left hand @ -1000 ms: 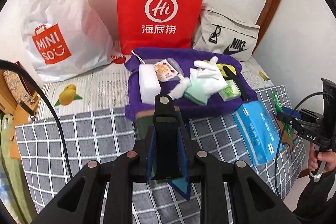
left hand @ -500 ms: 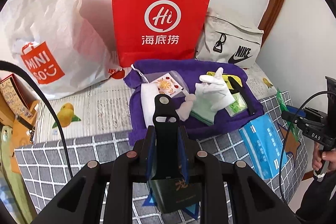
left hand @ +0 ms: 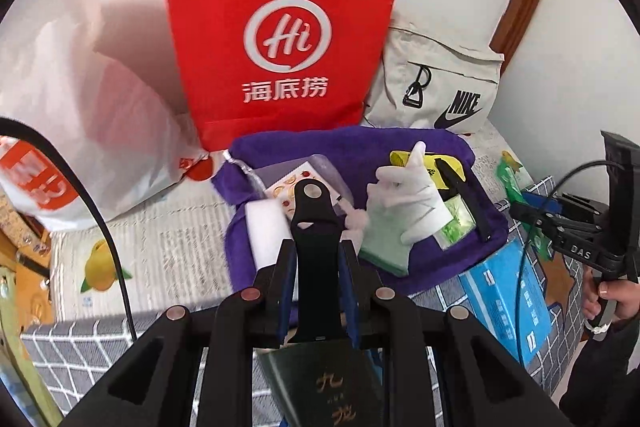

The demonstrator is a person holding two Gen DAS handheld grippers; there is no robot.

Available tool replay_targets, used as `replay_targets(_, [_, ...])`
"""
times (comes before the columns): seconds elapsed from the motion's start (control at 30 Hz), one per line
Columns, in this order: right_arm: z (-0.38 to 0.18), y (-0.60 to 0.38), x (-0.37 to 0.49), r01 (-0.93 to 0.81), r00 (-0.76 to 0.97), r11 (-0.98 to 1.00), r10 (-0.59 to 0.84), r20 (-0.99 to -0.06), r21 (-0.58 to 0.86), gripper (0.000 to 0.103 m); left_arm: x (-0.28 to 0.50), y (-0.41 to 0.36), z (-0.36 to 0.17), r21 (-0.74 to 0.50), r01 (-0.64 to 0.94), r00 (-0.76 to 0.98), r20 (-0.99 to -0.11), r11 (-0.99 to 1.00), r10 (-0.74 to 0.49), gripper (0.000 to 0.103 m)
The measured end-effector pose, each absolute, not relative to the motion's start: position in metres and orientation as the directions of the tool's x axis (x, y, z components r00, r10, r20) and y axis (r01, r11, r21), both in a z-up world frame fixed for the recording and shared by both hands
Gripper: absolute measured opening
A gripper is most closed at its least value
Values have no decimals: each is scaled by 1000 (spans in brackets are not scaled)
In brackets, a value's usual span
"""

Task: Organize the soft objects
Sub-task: 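Carry the green packet up and over onto the purple towel with the right tool, then lower the green packet onto the towel and open the right tool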

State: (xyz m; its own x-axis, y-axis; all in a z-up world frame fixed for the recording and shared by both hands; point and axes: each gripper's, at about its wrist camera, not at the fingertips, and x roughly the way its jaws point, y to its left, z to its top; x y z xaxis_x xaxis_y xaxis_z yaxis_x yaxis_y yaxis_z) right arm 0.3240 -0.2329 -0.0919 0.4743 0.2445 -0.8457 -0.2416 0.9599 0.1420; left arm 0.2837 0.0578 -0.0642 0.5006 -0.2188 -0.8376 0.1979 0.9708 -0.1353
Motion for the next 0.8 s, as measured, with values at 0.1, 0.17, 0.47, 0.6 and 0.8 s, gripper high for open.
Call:
replay_targets(0.1, [-97, -228, 334, -241, 467, 958, 253, -847, 154, 33, 298, 49, -71, -137, 215, 485, -844, 967, -228, 21])
replay_targets(0.17, [-102, -222, 342, -245, 462, 959, 245, -853, 143, 33, 304, 44, -75, -139, 225, 475, -848, 964, -233, 21])
replay_targets(0.47, [-120, -204, 363, -265, 453, 960, 206, -867, 89, 34, 333, 21, -100, -109, 260, 422, -881, 960, -214, 21])
replay_targets(0.6, [-125, -201, 370, -274, 453, 959, 193, -870, 70, 34, 344, 13, -108, -99, 268, 405, -891, 958, -205, 21])
replay_targets(0.8, [-132, -198, 375, -286, 442, 957, 172, -881, 44, 35, 358, 4, -124, -85, 272, 370, -910, 959, -185, 21])
